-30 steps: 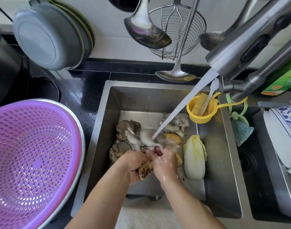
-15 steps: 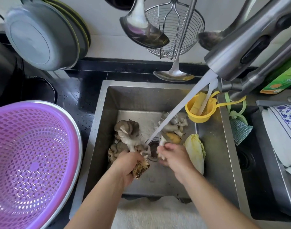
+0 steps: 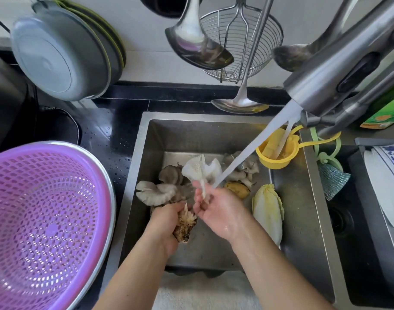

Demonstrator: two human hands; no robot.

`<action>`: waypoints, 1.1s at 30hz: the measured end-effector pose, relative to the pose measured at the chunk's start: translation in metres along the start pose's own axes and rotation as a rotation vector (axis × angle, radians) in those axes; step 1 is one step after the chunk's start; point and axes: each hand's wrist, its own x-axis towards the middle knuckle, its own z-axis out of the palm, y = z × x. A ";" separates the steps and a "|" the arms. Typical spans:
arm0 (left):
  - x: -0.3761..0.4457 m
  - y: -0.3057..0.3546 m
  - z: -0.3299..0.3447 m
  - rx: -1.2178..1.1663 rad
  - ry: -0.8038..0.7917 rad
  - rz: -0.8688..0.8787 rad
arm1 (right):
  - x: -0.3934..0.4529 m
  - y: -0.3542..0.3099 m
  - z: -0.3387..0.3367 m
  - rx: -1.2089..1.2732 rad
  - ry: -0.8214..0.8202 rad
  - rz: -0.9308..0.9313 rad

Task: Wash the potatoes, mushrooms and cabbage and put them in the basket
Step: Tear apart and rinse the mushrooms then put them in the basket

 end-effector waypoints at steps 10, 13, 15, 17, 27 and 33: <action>0.001 0.002 -0.005 -0.103 0.006 0.026 | 0.001 0.012 -0.004 -0.303 0.099 -0.113; -0.001 0.004 -0.007 -0.106 0.007 0.001 | 0.002 0.017 -0.013 -0.578 0.211 -0.198; -0.003 0.003 -0.008 -0.099 -0.019 -0.009 | 0.000 0.021 -0.019 -0.627 0.215 -0.213; -0.005 0.004 -0.007 -0.103 -0.027 -0.014 | -0.004 0.024 -0.025 -0.638 0.196 -0.217; -0.008 0.000 -0.004 -0.113 -0.030 0.000 | -0.009 0.026 -0.038 -0.691 0.198 -0.284; -0.008 -0.002 0.003 -0.101 0.009 -0.066 | 0.004 0.032 -0.042 -0.559 0.409 -0.227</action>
